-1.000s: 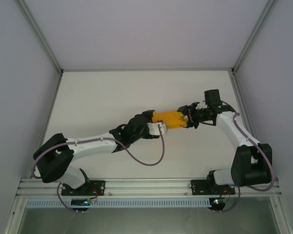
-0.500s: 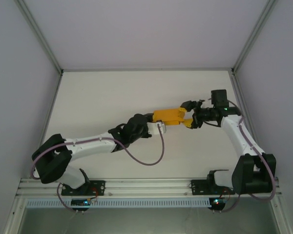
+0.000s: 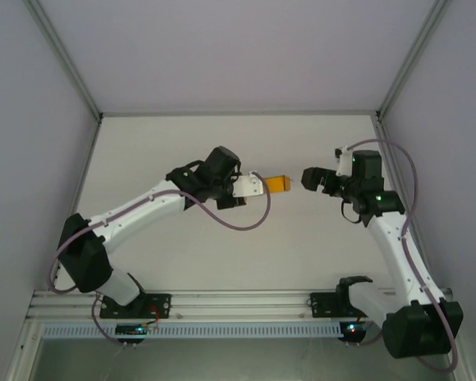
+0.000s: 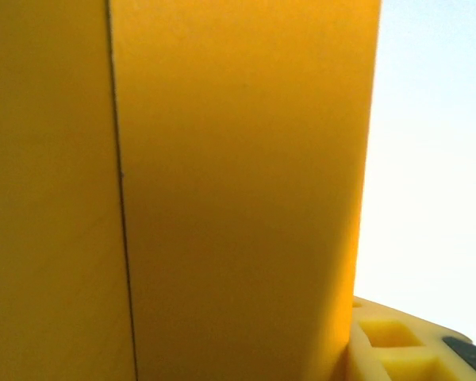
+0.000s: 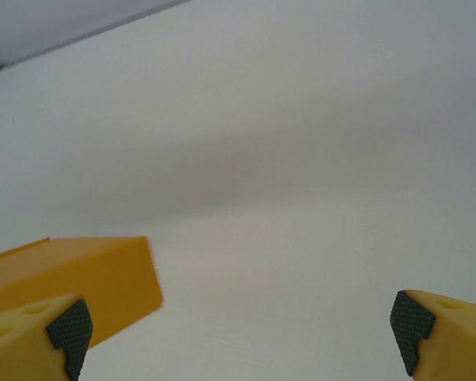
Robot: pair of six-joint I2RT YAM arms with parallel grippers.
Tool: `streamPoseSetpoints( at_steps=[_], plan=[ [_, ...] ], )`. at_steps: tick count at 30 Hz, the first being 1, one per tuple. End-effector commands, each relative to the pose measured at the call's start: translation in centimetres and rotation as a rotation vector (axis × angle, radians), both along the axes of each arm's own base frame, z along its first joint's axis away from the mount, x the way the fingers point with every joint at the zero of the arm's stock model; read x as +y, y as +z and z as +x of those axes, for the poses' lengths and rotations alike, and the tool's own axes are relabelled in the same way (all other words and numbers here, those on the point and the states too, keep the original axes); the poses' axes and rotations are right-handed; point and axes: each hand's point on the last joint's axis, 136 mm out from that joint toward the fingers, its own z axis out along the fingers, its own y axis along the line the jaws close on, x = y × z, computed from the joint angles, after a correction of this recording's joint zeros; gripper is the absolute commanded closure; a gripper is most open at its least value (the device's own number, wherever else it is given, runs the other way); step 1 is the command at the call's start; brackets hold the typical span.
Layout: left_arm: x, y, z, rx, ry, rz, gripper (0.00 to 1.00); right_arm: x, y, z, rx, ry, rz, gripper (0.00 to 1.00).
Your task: Assemble paper box
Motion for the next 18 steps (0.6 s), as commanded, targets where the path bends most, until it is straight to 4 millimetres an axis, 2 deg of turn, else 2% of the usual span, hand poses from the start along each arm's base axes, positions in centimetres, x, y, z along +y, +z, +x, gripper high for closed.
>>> streamPoseSetpoints(
  at_steps=[1, 5, 11, 13, 15, 18],
  plan=[
    [3.7, -6.2, -3.7, 0.29, 0.029, 0.194, 0.78, 3.1, 0.9, -0.7, -0.164, 0.272, -0.099, 0.01],
    [4.2, -7.9, -2.5, 0.395, 0.128, 0.215, 0.78, 5.3, -0.8, -0.8, -0.1, 0.347, -0.146, 0.01],
    [4.3, -9.6, -2.3, 0.438, 0.137, 0.247, 0.75, 9.3, -3.4, -1.1, -0.005, 0.518, -0.17, 0.02],
    [4.5, -10.3, -2.2, 0.459, 0.151, 0.263, 0.74, 10.0, -4.0, -0.7, 0.027, 0.546, -0.187, 0.08],
    [4.4, -10.8, -2.3, 0.476, 0.151, 0.268, 0.74, 10.7, -4.8, -0.3, 0.06, 0.569, -0.204, 0.23],
    [4.3, -11.1, -2.2, 0.494, 0.151, 0.264, 0.74, 11.7, -5.4, 0.1, 0.081, 0.609, -0.229, 0.37]
  ],
)
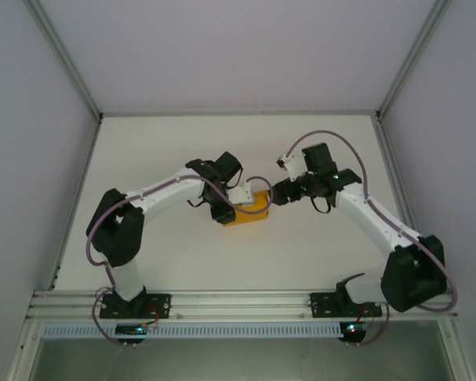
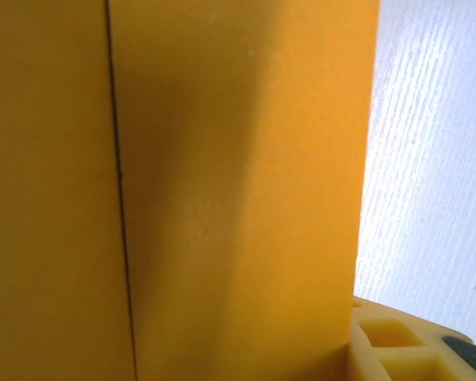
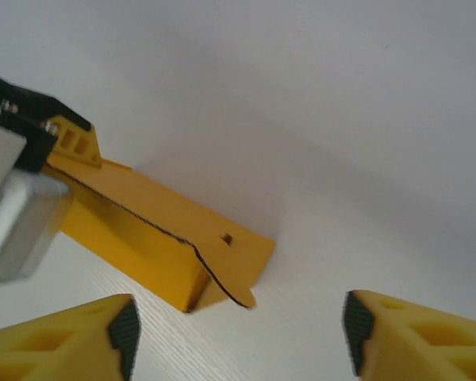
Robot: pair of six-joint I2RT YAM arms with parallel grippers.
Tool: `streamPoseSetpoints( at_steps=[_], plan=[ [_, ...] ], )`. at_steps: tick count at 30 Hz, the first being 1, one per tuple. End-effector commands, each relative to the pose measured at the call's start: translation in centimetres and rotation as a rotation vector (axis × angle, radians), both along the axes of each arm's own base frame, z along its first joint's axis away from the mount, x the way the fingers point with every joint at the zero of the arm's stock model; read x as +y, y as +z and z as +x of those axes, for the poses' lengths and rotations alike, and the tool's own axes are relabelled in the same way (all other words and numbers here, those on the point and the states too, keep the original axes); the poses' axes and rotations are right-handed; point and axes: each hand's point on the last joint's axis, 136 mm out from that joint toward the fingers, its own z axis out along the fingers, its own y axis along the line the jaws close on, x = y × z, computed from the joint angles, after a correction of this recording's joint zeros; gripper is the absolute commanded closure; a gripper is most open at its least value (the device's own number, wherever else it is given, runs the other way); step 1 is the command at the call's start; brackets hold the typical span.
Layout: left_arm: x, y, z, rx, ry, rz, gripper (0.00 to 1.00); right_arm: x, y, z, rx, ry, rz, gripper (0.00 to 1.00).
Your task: Assemble paper box
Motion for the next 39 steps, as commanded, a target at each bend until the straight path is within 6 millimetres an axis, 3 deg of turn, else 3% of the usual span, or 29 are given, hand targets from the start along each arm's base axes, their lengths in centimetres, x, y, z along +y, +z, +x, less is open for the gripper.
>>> streamPoseSetpoints(
  at_steps=[1, 8, 13, 17, 24, 29, 36, 39],
  plan=[
    [0.5, -1.6, -1.2, 0.096, 0.01, 0.031, 0.75, 1.1, 0.0, -0.1, 0.014, 0.072, -0.031, 0.4],
    [0.4, -1.6, -1.3, 0.106, 0.01, 0.03, 0.74, 1.9, -2.2, -0.4, 0.091, 0.12, -0.099, 0.64],
    [0.3, -1.5, -1.1, 0.102, 0.013, 0.026, 0.75, 2.2, -2.7, -0.8, 0.112, 0.134, -0.115, 0.91],
    [-0.1, -1.2, -0.7, 0.091, 0.024, 0.012, 0.75, 2.8, -2.8, -0.9, 0.141, 0.045, -0.074, 1.0],
    [-0.3, -1.5, -0.2, 0.086, 0.043, 0.018, 0.75, 4.8, -3.3, -1.9, 0.141, -0.182, 0.054, 1.0],
    [-0.4, -1.6, 0.1, 0.081, 0.053, 0.021, 0.74, 2.7, -5.6, -2.2, 0.071, -0.259, -0.019, 1.0],
    [-0.6, -1.5, 0.7, 0.061, 0.08, 0.015, 0.69, 1.2, -11.3, -3.8, -0.023, -0.258, -0.011, 1.0],
    [-0.7, -1.0, 0.9, 0.053, 0.084, 0.015, 0.67, 0.5, -12.1, -4.1, -0.037, -0.285, -0.041, 1.0]
  ],
)
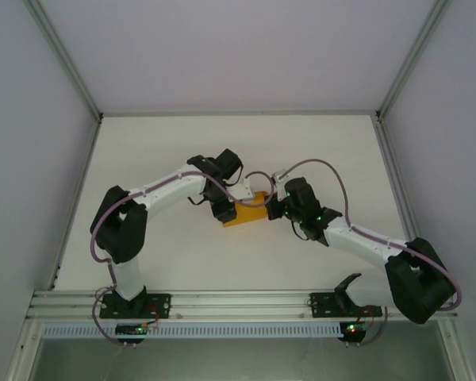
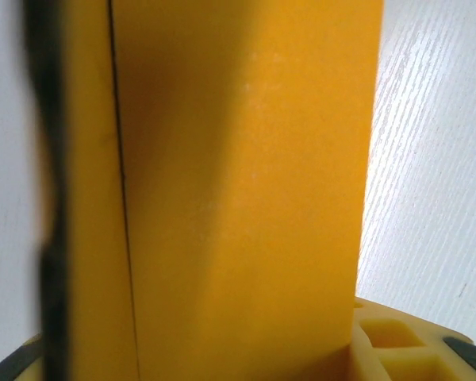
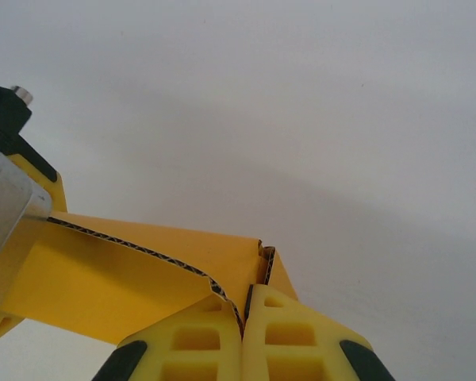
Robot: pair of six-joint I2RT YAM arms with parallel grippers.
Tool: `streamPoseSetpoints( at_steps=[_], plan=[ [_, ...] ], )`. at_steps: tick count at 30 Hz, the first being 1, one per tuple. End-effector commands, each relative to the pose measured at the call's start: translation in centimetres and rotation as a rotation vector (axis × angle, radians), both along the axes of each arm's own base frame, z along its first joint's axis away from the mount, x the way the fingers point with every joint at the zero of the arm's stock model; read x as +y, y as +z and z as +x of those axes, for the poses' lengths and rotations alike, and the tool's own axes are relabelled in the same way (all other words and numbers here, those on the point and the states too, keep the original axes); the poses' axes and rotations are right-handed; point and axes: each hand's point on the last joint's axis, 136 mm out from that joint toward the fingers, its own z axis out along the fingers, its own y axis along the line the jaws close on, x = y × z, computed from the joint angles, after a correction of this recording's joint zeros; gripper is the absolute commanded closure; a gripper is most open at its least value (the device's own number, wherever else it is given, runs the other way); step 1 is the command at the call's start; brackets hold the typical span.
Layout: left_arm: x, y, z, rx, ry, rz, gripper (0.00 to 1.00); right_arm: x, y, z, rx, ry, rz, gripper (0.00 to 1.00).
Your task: Assemble paper box
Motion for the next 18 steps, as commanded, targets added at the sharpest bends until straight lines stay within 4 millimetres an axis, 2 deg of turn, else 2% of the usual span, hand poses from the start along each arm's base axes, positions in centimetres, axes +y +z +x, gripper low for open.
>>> streamPoseSetpoints(
  at_steps=[1, 4, 6, 8, 9, 11, 12, 16, 18],
  plan=[
    [-0.7, -0.7, 0.6, 0.003, 0.013, 0.005, 0.65, -2.4, -6.9, -3.3, 0.192, -0.034, -0.151, 1.0],
    [-1.0, 0.5, 1.0, -0.018, 0.025, -0.014, 0.54, -2.5, -5.6, -2.8, 0.178, -0.063, -0.164, 1.0],
    [-1.2, 1.4, 1.1, -0.039, 0.034, -0.033, 0.38, -2.6, -4.8, -2.6, 0.177, -0.09, -0.181, 1.0],
    [-1.4, 2.5, 1.3, -0.074, 0.054, -0.047, 0.28, -3.0, -4.4, -2.5, 0.191, -0.123, -0.202, 1.0],
    [-1.5, 3.0, 1.3, -0.09, 0.065, -0.055, 0.2, -3.1, -4.3, -2.5, 0.188, -0.135, -0.214, 1.0],
    [-1.5, 4.0, 1.2, -0.119, 0.088, -0.073, 0.12, -3.0, -4.4, -2.8, 0.193, -0.137, -0.218, 1.0],
    [-1.4, 4.5, 1.2, -0.138, 0.109, -0.081, 0.0, -2.9, -4.4, -2.8, 0.194, -0.144, -0.215, 1.0],
    [0.3, 6.2, 1.7, -0.22, 0.269, -0.082, 0.0, -2.8, -4.9, -2.8, 0.212, -0.163, -0.229, 1.0],
    [1.6, 6.5, 1.7, -0.243, 0.353, -0.071, 0.06, -2.6, -4.9, -2.8, 0.216, -0.164, -0.234, 1.0]
  ],
)
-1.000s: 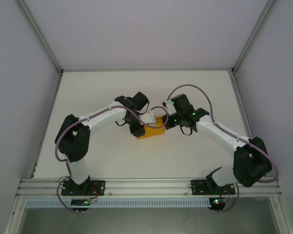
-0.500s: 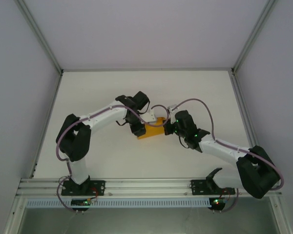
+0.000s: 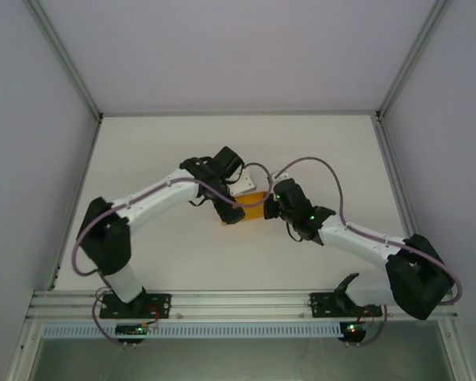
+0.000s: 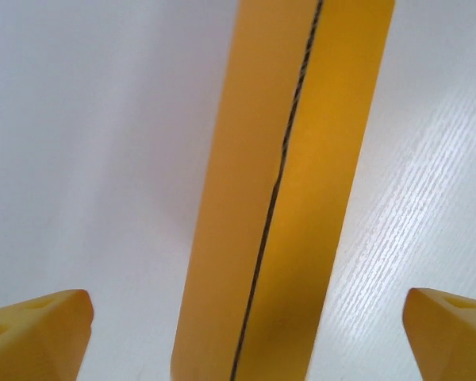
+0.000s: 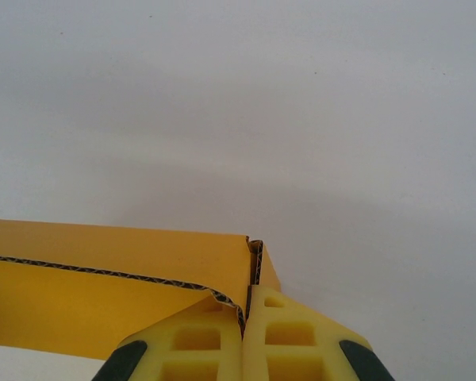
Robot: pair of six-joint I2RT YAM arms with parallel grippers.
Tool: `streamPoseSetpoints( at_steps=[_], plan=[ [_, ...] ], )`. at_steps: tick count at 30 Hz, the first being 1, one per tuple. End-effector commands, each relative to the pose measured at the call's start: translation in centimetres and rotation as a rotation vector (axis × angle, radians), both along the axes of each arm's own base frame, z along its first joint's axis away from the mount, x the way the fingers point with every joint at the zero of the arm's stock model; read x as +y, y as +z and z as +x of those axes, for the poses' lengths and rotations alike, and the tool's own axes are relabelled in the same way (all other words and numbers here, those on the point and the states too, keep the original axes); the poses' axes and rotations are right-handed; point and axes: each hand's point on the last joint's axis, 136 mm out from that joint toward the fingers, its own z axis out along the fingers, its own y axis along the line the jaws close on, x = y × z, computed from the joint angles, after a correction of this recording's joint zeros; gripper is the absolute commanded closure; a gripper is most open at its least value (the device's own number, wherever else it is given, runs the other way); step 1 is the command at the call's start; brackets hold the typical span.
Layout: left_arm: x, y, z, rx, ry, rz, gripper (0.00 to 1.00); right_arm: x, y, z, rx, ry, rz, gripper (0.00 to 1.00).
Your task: Assemble paper box
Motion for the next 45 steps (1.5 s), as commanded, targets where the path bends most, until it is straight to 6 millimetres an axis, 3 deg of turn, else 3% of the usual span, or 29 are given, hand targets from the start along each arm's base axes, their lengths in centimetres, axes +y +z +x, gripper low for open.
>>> streamPoseSetpoints(
  at_steps=[1, 8, 12, 16, 20, 25, 29, 32, 38, 41, 45],
  plan=[
    [2.4, 1.6, 0.7, -0.074, 0.193, -0.005, 0.11, -2.4, -5.5, -3.0, 0.204, -0.025, -0.162, 1.0],
    [5.3, 0.8, 0.2, -0.09, 0.325, -0.03, 0.43, -2.0, -5.2, -3.0, 0.22, -0.014, -0.167, 1.0],
    [4.9, 1.4, 0.9, -0.089, 0.349, -0.065, 0.63, -1.6, -5.0, -3.0, 0.213, 0.0, -0.16, 1.0],
    [3.4, 1.5, 0.8, -0.054, 0.318, -0.115, 0.66, -1.5, -5.1, -3.0, 0.215, 0.0, -0.164, 1.0],
    [3.3, 0.4, 1.0, -0.028, 0.328, -0.084, 0.75, -1.5, -5.0, -2.9, 0.211, -0.006, -0.169, 1.0],
    [3.1, 0.1, 1.4, -0.009, 0.376, -0.084, 1.0, -1.2, -4.7, -2.9, 0.206, 0.002, -0.167, 1.0],
    [2.1, 1.0, 1.2, 0.076, 0.501, -0.161, 1.0, -1.1, -4.7, -3.1, 0.21, -0.019, -0.189, 1.0],
    [1.3, 0.9, 0.0, 0.204, 0.592, -0.207, 1.0, -0.8, -5.0, -3.4, 0.217, -0.034, -0.2, 1.0],
    [3.9, 0.8, -0.8, 0.295, 0.769, -0.129, 1.0, 0.1, -6.0, -4.1, 0.237, -0.019, -0.21, 1.0],
    [3.5, 0.0, -1.5, 0.391, 0.796, -0.139, 1.0, 0.0, -6.3, -4.4, 0.243, -0.03, -0.207, 1.0],
    [3.1, -1.1, -0.9, 0.408, 0.853, -0.183, 1.0, 0.0, -6.1, -4.4, 0.242, -0.033, -0.2, 1.0]
  ],
)
